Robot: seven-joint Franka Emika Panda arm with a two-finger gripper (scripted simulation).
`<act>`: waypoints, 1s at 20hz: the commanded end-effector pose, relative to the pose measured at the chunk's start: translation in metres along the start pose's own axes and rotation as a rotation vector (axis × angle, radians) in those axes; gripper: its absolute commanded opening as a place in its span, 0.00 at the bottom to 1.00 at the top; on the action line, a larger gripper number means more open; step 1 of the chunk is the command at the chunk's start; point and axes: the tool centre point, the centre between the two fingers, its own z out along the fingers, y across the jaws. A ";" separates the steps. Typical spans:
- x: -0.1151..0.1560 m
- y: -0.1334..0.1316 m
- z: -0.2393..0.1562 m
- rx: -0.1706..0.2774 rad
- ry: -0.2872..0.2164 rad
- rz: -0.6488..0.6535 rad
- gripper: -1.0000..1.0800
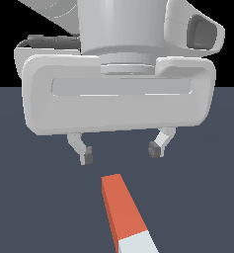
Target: Insert the peg into the horizontal hole in a box.
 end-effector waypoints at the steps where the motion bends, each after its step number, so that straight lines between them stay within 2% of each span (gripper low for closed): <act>1: -0.023 -0.001 0.010 0.000 -0.002 -0.028 0.96; 10: -0.083 0.003 0.036 0.001 -0.006 -0.097 0.96; 20: -0.104 0.007 0.045 0.002 -0.008 -0.121 0.96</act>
